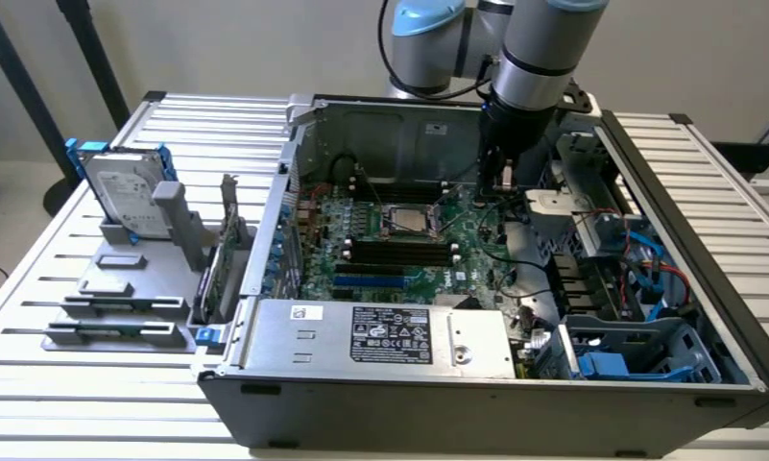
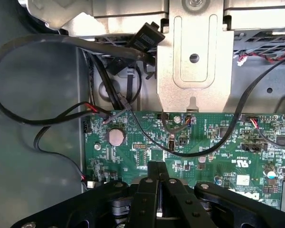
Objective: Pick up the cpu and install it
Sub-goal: 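Close the cpu cover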
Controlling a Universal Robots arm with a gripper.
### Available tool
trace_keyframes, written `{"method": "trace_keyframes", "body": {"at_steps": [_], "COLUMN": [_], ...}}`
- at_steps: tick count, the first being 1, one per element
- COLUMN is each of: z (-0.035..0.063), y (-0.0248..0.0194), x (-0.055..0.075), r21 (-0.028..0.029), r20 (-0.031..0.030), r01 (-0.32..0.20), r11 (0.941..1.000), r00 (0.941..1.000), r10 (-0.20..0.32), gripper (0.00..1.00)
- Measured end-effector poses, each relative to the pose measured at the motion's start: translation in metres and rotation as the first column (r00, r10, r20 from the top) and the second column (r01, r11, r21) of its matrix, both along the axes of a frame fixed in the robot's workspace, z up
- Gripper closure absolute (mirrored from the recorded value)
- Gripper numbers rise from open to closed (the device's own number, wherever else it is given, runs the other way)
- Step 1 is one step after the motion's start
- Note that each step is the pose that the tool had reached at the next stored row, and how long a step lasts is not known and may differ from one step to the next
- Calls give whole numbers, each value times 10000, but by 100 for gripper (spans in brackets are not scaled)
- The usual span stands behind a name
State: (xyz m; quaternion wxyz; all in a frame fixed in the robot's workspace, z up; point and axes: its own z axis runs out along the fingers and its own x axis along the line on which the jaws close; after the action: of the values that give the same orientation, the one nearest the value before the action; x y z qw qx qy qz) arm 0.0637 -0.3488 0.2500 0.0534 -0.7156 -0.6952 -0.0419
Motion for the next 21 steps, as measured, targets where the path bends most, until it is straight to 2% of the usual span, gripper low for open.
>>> {"method": "trace_keyframes", "body": {"at_steps": [4,6,7,10,12,21], "z": [-27,-29,-30,-30,-29,-30], "y": [0,0,0,0,0,0], "x": [-16,-24,-28,-38,-55,-186], "r21": [26,51,67,94,95,107], "r20": [-36,-129,-235,-631,-847,-1494], "r01": [-74,-108,-117,-130,-136,-165], "r11": [10000,9999,9999,9999,9999,9998], "r00": [10000,9999,9997,9979,9963,9886], "r10": [74,109,118,135,144,179], "gripper": [89,89,89,89,89,89]}}
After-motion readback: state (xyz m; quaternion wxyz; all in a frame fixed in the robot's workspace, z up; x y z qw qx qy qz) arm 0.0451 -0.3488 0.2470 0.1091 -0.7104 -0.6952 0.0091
